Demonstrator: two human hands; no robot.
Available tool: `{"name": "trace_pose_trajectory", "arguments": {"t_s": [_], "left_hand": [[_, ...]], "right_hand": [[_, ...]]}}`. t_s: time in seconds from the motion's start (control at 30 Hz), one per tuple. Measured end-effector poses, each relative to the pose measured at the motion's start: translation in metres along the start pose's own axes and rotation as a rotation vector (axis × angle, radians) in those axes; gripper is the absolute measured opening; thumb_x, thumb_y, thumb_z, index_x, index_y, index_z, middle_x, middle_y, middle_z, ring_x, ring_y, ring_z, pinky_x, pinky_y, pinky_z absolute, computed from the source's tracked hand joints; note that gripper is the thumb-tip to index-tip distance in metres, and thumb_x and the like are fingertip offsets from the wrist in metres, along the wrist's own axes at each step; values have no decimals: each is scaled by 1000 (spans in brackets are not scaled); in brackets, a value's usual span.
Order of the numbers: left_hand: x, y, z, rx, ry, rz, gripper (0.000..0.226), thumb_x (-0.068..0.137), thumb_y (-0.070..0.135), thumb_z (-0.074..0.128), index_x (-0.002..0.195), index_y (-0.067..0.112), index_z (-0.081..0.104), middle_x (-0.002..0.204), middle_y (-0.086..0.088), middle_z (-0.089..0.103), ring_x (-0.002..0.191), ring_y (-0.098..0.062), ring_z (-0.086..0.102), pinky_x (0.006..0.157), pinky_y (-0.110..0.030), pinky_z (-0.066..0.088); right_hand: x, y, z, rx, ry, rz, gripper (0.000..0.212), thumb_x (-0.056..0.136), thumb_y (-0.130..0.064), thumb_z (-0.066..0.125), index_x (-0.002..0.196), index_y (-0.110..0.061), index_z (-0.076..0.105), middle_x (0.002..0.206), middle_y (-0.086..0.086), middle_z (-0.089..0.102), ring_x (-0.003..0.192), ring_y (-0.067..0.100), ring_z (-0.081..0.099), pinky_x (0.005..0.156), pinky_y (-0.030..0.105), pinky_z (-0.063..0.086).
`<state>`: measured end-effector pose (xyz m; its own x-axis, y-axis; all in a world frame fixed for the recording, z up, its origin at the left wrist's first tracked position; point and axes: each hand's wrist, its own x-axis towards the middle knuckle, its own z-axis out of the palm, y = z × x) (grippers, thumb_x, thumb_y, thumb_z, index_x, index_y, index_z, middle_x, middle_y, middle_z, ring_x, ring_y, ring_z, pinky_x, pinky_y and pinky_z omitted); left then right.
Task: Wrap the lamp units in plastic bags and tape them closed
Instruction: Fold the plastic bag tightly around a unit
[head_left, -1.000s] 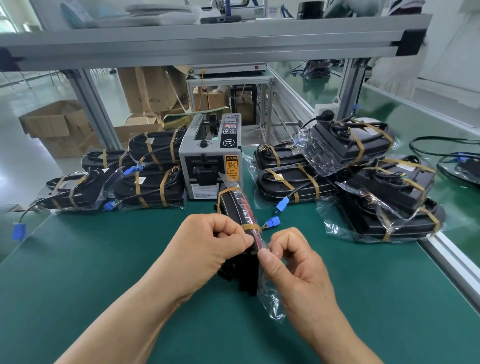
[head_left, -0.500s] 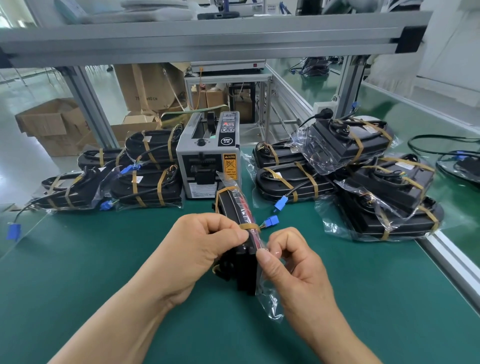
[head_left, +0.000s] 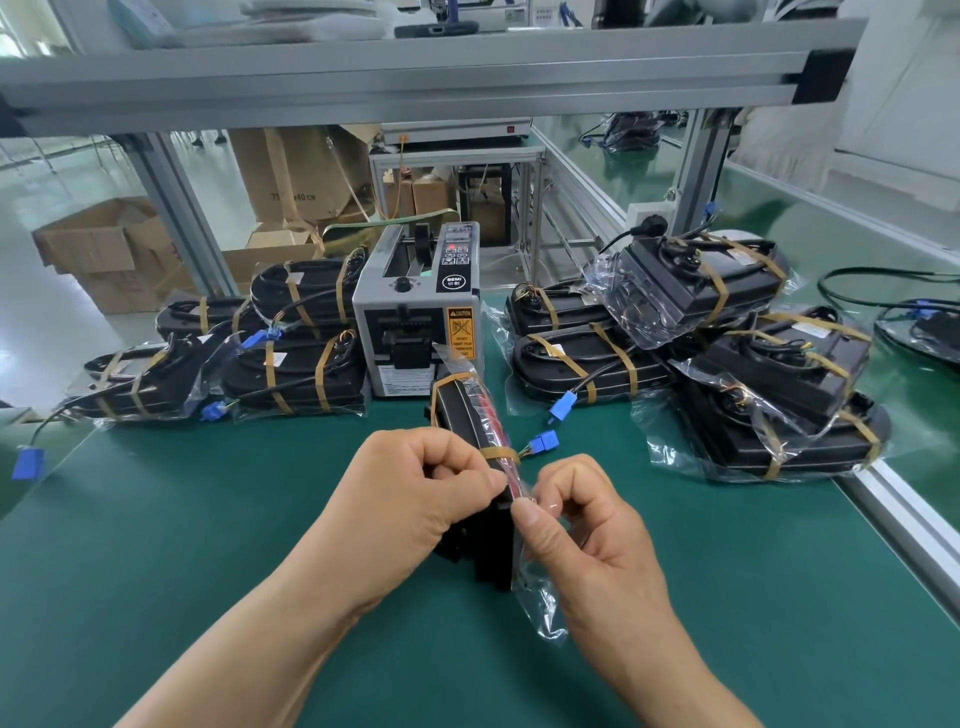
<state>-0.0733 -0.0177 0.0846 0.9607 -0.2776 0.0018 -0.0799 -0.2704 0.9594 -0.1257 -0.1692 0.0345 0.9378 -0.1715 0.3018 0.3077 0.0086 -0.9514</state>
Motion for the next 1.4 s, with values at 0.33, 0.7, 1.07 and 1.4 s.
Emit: {"name": "trace_pose_trajectory", "arguments": {"t_s": [0.33, 0.7, 1.07, 1.4], "left_hand": [[2, -2, 4, 123, 96, 57, 29, 60, 43, 78, 80, 30, 62, 57, 11, 42, 53, -8, 39, 53, -24, 39], [2, -10, 0, -56, -30, 43, 32, 58, 42, 83, 83, 33, 66, 65, 14, 46, 61, -6, 43, 55, -17, 42], [2, -14, -7, -109, -32, 23, 26, 60, 34, 83, 81, 34, 67, 63, 17, 48, 59, -4, 43, 56, -15, 41], [0, -12, -13, -99, -62, 0, 25, 72, 24, 88, 79, 33, 66, 64, 16, 47, 60, -6, 41, 58, -17, 42]], "right_hand": [[0, -1, -1, -10, -9, 2, 24, 82, -24, 68, 67, -20, 49, 78, -3, 46, 66, 6, 46, 59, 16, 42], [0, 1, -5, -44, -25, 42, 22, 81, -28, 67, 68, -24, 49, 79, -2, 47, 71, 13, 46, 67, 32, 41], [86, -35, 9, -583, -62, 133, 43, 68, -60, 73, 78, -23, 52, 73, -11, 58, 64, 9, 53, 60, 24, 43], [126, -19, 40, -975, -146, -22, 30, 96, -32, 56, 72, -25, 40, 89, -1, 56, 79, 20, 53, 69, 32, 36]]}}
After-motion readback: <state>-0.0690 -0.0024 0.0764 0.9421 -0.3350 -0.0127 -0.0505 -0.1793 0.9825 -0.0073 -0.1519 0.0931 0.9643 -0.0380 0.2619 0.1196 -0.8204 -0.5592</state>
